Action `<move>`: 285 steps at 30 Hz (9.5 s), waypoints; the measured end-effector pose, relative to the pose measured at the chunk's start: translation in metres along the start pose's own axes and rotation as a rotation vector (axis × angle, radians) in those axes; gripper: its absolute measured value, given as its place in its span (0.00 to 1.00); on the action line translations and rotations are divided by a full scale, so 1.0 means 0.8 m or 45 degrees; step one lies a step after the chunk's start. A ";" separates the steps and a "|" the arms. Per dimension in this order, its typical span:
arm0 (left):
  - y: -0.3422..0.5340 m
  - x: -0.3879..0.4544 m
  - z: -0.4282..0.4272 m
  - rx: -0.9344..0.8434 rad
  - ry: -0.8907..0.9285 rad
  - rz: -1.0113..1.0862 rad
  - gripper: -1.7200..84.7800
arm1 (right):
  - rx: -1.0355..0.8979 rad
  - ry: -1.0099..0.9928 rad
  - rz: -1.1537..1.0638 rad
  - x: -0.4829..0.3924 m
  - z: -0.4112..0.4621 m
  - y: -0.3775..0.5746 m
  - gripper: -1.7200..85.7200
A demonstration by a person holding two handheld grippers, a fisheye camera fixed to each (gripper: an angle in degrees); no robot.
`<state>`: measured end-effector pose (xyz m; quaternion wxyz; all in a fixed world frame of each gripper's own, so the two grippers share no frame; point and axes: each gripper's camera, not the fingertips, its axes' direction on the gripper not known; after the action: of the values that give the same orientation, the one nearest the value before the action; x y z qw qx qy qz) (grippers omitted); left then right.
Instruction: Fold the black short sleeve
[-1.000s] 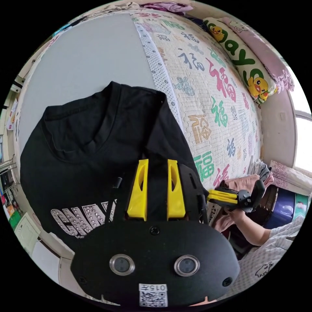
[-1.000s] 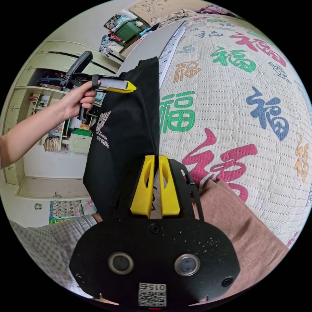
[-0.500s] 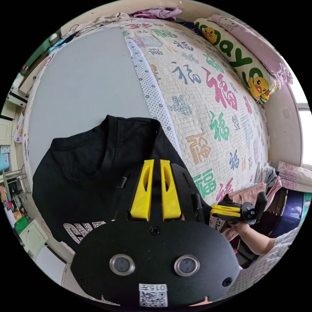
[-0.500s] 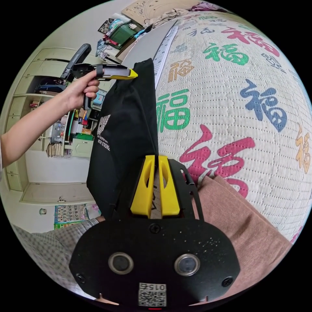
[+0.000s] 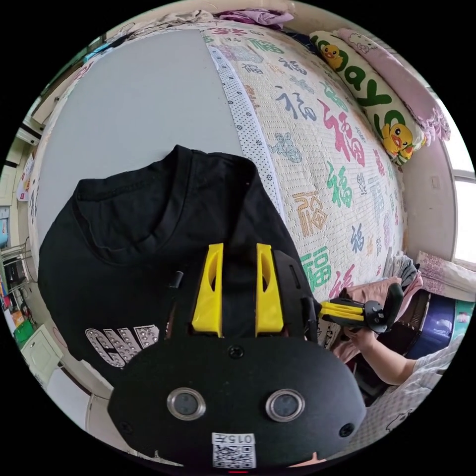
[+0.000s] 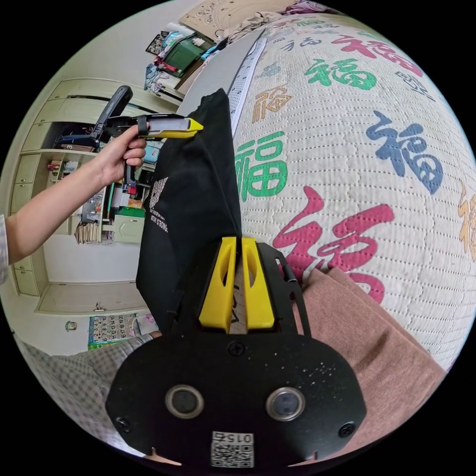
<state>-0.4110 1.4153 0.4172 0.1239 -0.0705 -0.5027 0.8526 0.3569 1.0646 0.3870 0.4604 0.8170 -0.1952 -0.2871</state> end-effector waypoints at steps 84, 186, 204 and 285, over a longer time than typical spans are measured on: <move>0.458 0.168 0.835 0.750 0.099 -0.657 0.08 | 0.493 0.766 -0.375 -0.369 0.216 0.033 0.03; 0.099 -0.025 1.276 0.641 0.599 -0.372 0.02 | -0.110 0.563 0.084 -0.427 0.594 -0.327 0.05; 0.069 -0.131 1.106 0.515 0.272 -0.419 0.02 | -0.329 0.602 -0.244 -0.548 0.680 -0.194 0.01; 0.156 -0.246 0.879 0.554 0.475 0.105 0.02 | 0.346 0.268 0.038 -0.305 -0.008 0.092 0.01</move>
<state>-0.4115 0.7115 0.6481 0.1918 -0.2180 -0.2732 0.9171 0.1721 1.1743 0.5240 0.3677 0.8944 -0.1950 -0.1639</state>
